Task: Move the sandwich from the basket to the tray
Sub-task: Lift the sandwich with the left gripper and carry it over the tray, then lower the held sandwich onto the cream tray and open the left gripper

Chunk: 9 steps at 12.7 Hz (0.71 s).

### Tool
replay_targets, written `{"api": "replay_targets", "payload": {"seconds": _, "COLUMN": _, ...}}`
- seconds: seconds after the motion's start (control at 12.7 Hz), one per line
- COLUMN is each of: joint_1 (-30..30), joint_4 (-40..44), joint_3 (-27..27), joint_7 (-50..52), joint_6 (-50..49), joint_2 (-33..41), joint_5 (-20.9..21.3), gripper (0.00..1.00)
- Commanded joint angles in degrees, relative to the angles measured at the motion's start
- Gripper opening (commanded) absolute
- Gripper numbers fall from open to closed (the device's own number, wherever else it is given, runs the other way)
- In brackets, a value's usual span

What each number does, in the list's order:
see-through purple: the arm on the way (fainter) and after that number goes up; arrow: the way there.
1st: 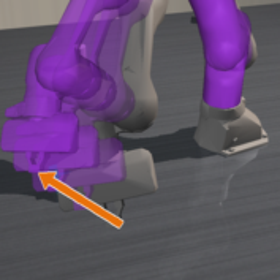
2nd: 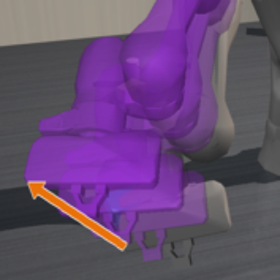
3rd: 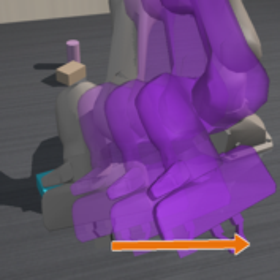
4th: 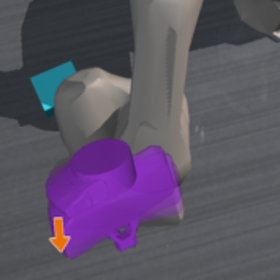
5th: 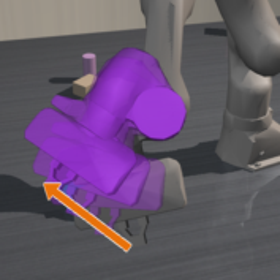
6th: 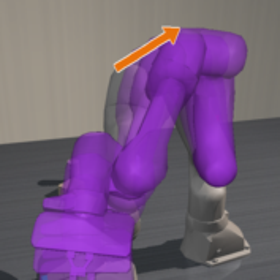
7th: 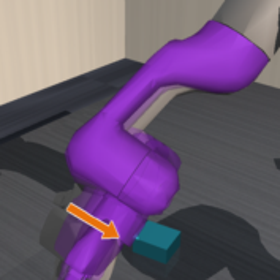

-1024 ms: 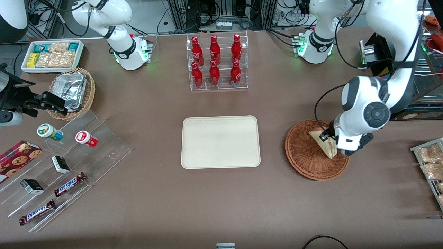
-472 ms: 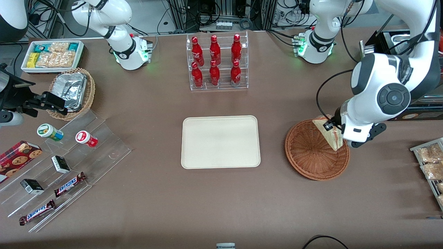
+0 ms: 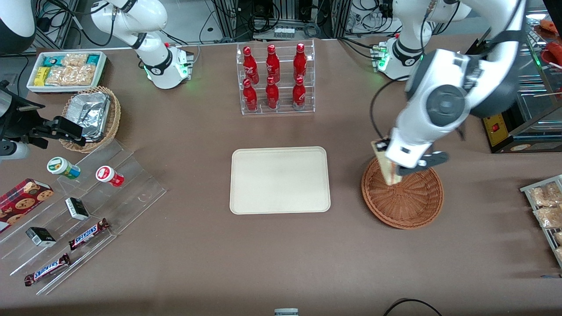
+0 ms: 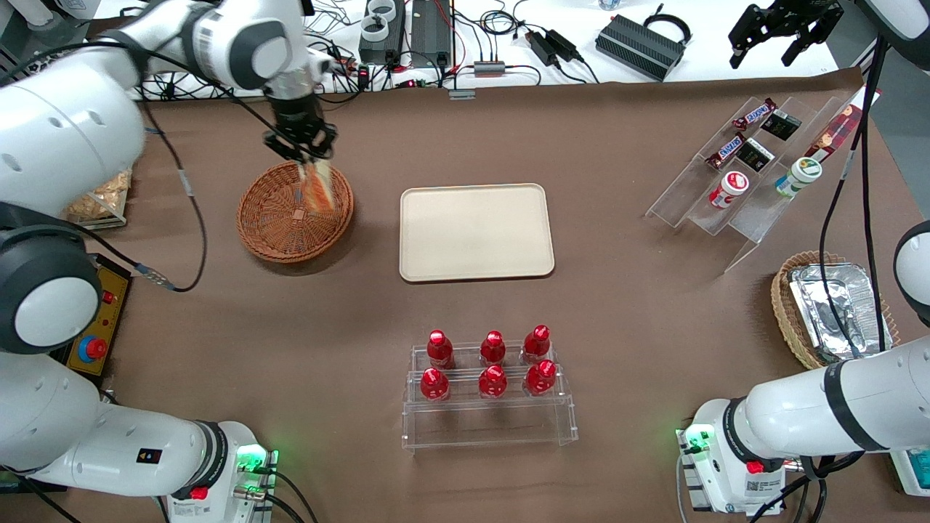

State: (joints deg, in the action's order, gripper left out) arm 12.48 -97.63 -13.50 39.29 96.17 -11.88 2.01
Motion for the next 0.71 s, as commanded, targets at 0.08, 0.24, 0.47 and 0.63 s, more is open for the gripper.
{"api": "replay_targets", "payload": {"seconds": 0.08, "joint_1": 8.3, "joint_4": 1.7, "joint_3": 0.8, "joint_7": -1.2, "joint_6": 5.0, "joint_2": -5.2, "joint_5": 1.8, "gripper": 0.0}}
{"api": "replay_targets", "payload": {"seconds": 0.24, "joint_1": 11.8, "joint_4": 1.7, "joint_3": 0.8, "joint_7": -1.2, "joint_6": 8.8, "joint_2": -8.1, "joint_5": 2.1, "gripper": 0.0}}
{"api": "replay_targets", "payload": {"seconds": 0.47, "joint_1": 16.2, "joint_4": 1.9, "joint_3": 0.8, "joint_7": -0.3, "joint_6": 14.6, "joint_2": -12.5, "joint_5": 2.3, "gripper": 0.0}}
{"api": "replay_targets", "payload": {"seconds": 0.63, "joint_1": 18.4, "joint_4": 3.3, "joint_3": 1.0, "joint_7": 0.5, "joint_6": 15.9, "joint_2": -16.4, "joint_5": 3.1, "gripper": 0.0}}
